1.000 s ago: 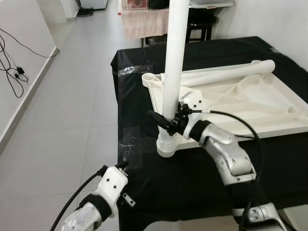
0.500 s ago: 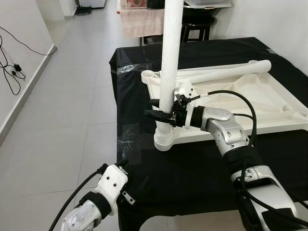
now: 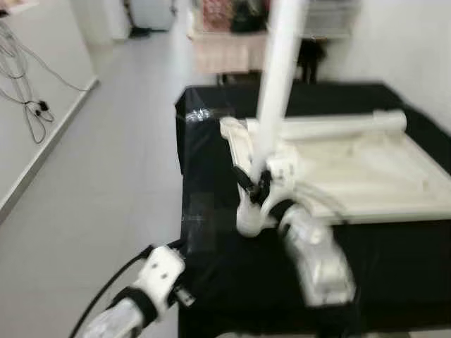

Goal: Building children table

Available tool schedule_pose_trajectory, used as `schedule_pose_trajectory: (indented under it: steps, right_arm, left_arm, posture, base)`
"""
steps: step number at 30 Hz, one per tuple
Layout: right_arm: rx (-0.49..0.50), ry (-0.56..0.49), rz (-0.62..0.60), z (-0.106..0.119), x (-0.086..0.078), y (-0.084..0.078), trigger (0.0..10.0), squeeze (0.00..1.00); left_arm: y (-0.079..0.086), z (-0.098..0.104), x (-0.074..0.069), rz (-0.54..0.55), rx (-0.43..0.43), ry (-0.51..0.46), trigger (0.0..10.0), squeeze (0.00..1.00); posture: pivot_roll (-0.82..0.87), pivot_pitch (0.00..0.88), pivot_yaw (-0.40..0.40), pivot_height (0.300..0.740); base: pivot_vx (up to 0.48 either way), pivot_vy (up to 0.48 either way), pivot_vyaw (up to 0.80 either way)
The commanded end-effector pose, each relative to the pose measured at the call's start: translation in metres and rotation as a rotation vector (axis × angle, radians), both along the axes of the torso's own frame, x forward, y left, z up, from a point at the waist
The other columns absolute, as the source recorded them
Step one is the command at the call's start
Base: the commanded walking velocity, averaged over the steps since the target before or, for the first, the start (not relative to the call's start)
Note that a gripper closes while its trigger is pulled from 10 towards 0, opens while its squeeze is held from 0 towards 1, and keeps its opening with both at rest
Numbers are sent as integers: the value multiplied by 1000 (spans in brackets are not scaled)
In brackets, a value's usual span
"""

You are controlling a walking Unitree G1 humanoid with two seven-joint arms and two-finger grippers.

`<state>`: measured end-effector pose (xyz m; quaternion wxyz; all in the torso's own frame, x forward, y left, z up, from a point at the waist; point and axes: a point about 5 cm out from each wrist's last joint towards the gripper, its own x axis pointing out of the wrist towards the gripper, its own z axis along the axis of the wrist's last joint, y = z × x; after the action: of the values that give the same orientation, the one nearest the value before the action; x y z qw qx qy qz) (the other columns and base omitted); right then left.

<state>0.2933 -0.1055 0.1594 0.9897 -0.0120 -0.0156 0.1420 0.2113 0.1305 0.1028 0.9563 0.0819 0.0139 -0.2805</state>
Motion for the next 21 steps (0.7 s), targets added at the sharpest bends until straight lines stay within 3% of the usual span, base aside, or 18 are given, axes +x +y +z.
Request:
schedule_pose_trajectory:
  steps: [1,4,5,6,7,9,10,14,17,18,20,21]
  right_arm:
    - [-19,245,-33,-45,-7,-8,0,0]
    - [-23,238,11,-44,4,1,0,0]
    - [-35,240,33,-44,9,3,10000,0]
    - [-35,240,33,-44,9,3,10000,0]
    - [-37,244,92,-43,16,4,10000,408]
    - [-31,245,126,-43,18,4,10000,408]
    - [-6,240,164,-39,20,3,10000,1000]
    - [63,162,291,-16,27,0,10000,1000]
    - [52,110,377,-3,31,-3,10000,1000]
    - [45,82,448,4,35,-6,10000,114]
    - [45,82,448,4,35,-6,10000,114]
    - [22,60,515,9,41,-9,10000,0]
  left_arm:
    - [1,-1,4,-11,-23,3,10000,0]
    - [1,-2,6,-28,-34,13,10000,0]
    - [3,-3,7,-21,-44,16,10000,0]
    - [3,-3,7,-21,-44,16,10000,0]
    - [5,-4,7,-7,-53,20,10000,0]
    - [6,-5,7,-2,-55,22,10000,0]
    - [5,-6,6,-7,-53,26,10000,0]
    - [2,-11,2,-44,-59,51,10000,0]
    - [0,-13,2,-56,-71,63,10000,0]
    - [0,-13,2,-59,-75,64,10000,0]
    - [0,-13,2,-59,-75,64,10000,0]
    - [-1,-14,4,-60,-77,63,10000,0]
  posture:
    - [-41,71,9,740]
    - [-38,56,5,740]
    - [-32,39,0,740]
    - [-32,39,0,740]
    - [-32,25,-1,740]
    - [-32,25,-1,740]
    - [-31,9,1,740]
    - [-30,0,7,740]
    - [-27,0,5,740]
    - [-25,0,5,740]
    - [-25,0,5,740]
    - [-20,0,-1,740]
  base:
    - [0,0,0]
    - [0,0,0]
    - [0,0,0]
    - [0,0,0]
    - [0,0,0]
    - [0,0,0]
    - [0,0,0]
    - [0,0,0]
    - [0,0,0]
    - [0,0,0]
    - [0,0,0]
    - [0,0,0]
